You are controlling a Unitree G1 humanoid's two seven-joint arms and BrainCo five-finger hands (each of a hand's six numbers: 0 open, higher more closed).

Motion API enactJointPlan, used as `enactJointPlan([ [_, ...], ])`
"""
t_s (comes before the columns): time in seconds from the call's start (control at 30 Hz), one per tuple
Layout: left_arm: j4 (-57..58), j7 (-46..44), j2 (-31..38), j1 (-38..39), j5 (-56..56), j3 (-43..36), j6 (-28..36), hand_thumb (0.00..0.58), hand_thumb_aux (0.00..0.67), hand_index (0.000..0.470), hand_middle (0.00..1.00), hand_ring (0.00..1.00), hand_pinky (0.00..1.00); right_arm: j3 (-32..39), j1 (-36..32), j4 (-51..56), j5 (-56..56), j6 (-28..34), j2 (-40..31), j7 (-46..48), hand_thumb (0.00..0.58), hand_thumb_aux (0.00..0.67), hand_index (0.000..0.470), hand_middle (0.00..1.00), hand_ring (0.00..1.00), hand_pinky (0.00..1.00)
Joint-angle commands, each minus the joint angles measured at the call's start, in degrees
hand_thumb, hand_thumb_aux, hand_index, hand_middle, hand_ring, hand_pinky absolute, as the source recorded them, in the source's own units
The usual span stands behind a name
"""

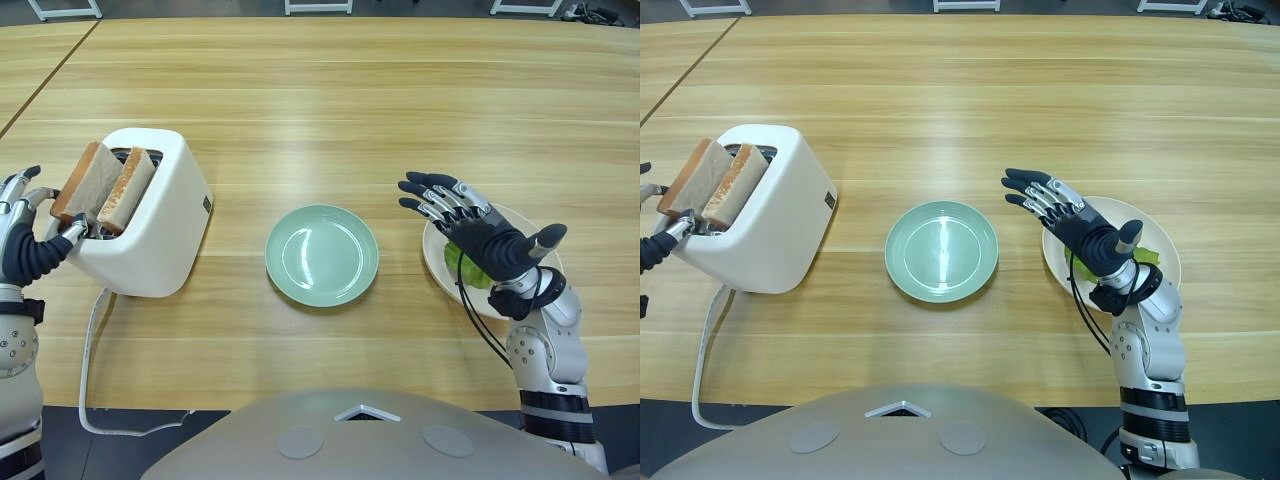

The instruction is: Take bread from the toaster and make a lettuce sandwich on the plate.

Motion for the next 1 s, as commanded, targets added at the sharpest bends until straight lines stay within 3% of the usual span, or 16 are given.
enactJointPlan([
  [0.03, 0.41, 0.72, 0.34, -0.84, -1.56, -0.53, -0.61, 0.468, 0.376, 0.264, 0.00, 0.00, 0.00, 0.35, 0.15, -0.60, -0.14, -0.07, 0.13, -0.26, 0.000, 0.000, 0.000, 0.00, 0.00, 0.00],
  [0.23, 0.78, 1.21, 0.15, -1.07, -2.66, -0.45, -1.03, 0.494, 0.413, 0.289, 0.00, 0.00, 0.00, 0.46, 0.21, -0.69, -0.32, -0.18, 0.12, -0.23, 0.000, 0.000, 0.000, 0.00, 0.00, 0.00],
  [0.3, 1.09, 1.22, 0.18, -1.16, -3.09, -0.74, -1.13, 0.539, 0.491, 0.345, 0.00, 0.00, 0.00, 0.49, 0.23, -0.64, -0.38, -0.27, 0.12, -0.19, 0.000, 0.000, 0.000, 0.00, 0.00, 0.00],
  [0.37, 1.55, 1.19, 0.17, -1.21, -3.28, -1.10, -1.27, 0.580, 0.670, 0.470, 0.00, 0.00, 0.00, 0.54, 0.25, -0.62, -0.44, -0.39, 0.09, -0.17, 0.000, 0.000, 0.000, 0.00, 0.00, 0.00],
  [0.77, -0.34, 5.15, -0.58, -4.09, -11.84, 1.86, -7.16, 0.580, 0.670, 0.470, 0.00, 0.00, 0.00, 1.55, -0.60, 0.70, -1.63, -1.41, 0.38, -0.38, 0.000, 0.000, 0.000, 0.00, 0.00, 0.00],
  [1.0, -10.38, 2.73, 0.78, -16.50, -28.68, 4.39, -1.15, 0.580, 0.670, 0.470, 0.00, 0.00, 0.00, 2.19, -1.17, 2.77, -2.98, -3.14, 1.42, -1.00, 0.000, 0.000, 0.000, 0.00, 0.00, 0.00],
])
